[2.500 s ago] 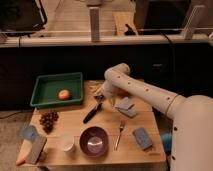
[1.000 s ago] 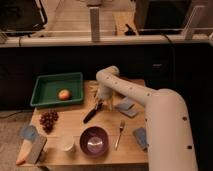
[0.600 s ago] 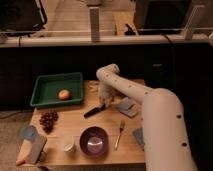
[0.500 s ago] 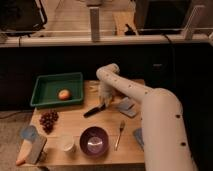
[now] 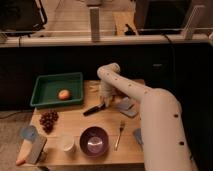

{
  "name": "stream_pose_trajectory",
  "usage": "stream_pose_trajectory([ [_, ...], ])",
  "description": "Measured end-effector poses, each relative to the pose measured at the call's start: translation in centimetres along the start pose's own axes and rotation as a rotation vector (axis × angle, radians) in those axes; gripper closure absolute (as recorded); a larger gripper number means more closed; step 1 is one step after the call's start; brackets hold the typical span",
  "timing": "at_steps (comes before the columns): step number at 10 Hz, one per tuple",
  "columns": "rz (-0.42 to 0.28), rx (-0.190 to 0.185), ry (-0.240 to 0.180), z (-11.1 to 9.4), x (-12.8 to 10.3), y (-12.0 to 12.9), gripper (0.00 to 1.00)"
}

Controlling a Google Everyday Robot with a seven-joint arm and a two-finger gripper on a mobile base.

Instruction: Place brush in table surface

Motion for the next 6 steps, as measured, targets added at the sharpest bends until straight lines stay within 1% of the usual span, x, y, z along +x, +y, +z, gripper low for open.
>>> stream_pose_trajectory([
  [2,-0.002,0.031,-0.004,-0.7,-0.2,0.1,1.00],
  [3,-0.011,0.067,0.002,-2.0,-0.6,0.0,1.00],
  [4,-0.026,0.094,0.009,-3.6,-1.0,0.0,1.00],
  [5,-0.045,0.113,0.016,-5.0,-1.6,-0.1,1.00],
  [6,-0.079,0.137,0.027,-7.0,-2.6,-0.3,1.00],
])
